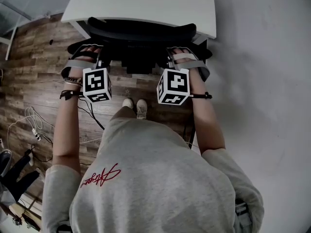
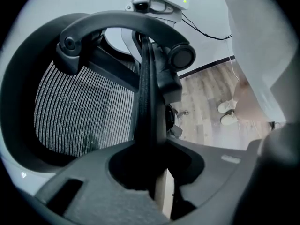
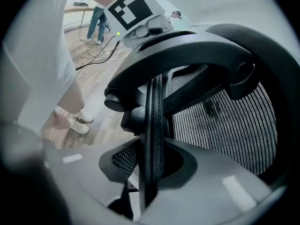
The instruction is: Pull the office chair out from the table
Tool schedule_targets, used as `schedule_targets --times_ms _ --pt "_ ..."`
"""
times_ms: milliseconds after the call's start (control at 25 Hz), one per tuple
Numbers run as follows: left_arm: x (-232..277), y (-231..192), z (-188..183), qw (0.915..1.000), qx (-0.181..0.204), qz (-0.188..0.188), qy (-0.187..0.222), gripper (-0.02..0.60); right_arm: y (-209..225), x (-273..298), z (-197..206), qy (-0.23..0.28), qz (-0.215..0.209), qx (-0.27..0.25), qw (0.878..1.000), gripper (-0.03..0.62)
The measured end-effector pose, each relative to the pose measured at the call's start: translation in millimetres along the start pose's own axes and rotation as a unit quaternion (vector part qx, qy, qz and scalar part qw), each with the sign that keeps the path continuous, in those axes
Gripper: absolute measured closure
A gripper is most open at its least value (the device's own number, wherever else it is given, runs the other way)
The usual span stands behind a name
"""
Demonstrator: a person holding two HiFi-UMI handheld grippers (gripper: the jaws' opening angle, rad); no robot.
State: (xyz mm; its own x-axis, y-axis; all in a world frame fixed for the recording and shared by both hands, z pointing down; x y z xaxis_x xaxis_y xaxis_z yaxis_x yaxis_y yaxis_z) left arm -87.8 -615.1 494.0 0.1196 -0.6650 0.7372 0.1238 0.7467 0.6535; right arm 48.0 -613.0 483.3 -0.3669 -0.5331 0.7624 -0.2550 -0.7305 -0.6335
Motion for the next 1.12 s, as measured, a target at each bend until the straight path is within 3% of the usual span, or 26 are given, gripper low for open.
schedule_targets --times_ms 720,1120 --pt "-5.5 12.6 -3.9 1.0000 0.006 -0.001 0.004 0.509 -12.9 -5.5 -1.2 -0.001 -0.028 0.027 0.999 0.494" --pt "-66.2 64.5 6.6 0.9996 0.016 -0.013 0.021 0.508 -64.5 -53.0 -48.2 -0.014 -0.018 0.033 0.999 0.491"
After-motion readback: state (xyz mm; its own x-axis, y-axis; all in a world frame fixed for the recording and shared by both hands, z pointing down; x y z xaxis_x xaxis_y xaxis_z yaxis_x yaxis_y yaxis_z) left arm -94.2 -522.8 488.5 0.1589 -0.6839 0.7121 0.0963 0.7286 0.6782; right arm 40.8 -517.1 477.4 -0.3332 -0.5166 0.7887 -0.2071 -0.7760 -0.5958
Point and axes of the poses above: the fingertips, and each gripper's own axes: x forward along the fingers, y to its right, z out of its underside, the point moved 1 cm from there along -x, backward along the fingers, and after that the axes turned 8 degrees about -x, right-handed, at the moved point
